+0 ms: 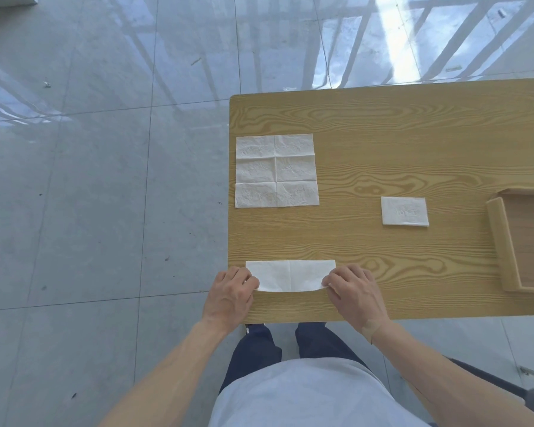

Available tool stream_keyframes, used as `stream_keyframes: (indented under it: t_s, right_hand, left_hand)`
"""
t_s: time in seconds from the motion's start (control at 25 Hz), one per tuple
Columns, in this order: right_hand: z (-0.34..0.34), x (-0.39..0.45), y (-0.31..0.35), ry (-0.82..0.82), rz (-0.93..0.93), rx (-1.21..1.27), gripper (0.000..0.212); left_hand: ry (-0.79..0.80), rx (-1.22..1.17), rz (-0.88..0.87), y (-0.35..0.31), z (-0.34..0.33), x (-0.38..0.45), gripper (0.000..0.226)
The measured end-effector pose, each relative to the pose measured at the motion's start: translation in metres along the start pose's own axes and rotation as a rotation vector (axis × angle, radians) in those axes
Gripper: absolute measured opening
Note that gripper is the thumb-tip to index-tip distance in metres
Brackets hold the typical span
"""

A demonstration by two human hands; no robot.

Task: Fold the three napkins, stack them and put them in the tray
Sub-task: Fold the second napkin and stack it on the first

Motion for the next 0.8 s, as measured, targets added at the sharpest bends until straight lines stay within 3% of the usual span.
stream_keyframes:
  t_s: [0.24,0.4,0.52,0.64,0.8]
  right_hand:
    - [-0.01,-0.003,0.002,0.071,-0.017,-0.082,0.028]
    - [-0.007,-0.003,0.017,0.006,0.001,-0.068,0.042]
    - [-0.02,0.0,0.041,0.025,0.015,-0.072,0.04]
    - [-0.044,0.008,0.049,0.159,-0.006,-0.149,0.058]
    - [-0.067,0.014,0.036,0.21,-0.031,-0.197,0.066]
  left_hand:
    - [0.077,0.045,0.022,0.001,-0.008,-0.003,0.027]
    - [0.04,0.038,0.008,-0.012,-0.009,-0.005,0.025]
    - [0.049,0.002,0.023,-0.04,-0.019,0.008,0.042]
    - [0.146,0.047,0.065,-0.056,-0.039,0.022,0.063]
    - [0.204,0.098,0.08,-0.049,-0.063,0.03,0.067]
Point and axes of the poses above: each hand's wrist, its own x-axis towards the middle knuckle, its own z-axis out of the back of the hand, y = z × x, the point moved 7 cm from there along x, towards the middle knuckle, and after that the axes turned 1 degree about -y, right-handed, at the moved point
